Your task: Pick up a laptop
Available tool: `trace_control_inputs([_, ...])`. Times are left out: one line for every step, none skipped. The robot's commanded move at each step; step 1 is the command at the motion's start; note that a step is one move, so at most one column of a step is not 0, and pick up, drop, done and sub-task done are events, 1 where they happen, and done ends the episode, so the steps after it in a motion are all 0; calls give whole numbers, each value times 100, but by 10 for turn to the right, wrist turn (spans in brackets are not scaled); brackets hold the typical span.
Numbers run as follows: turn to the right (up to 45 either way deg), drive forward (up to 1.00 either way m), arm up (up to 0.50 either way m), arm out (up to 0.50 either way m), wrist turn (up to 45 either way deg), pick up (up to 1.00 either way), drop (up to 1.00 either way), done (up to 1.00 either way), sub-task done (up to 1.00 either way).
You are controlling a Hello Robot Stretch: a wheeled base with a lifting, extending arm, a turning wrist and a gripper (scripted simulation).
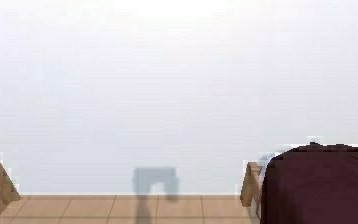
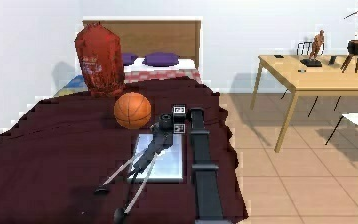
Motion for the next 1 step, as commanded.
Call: trace_control_inputs([0, 0, 0, 0, 450, 0, 0, 0, 0])
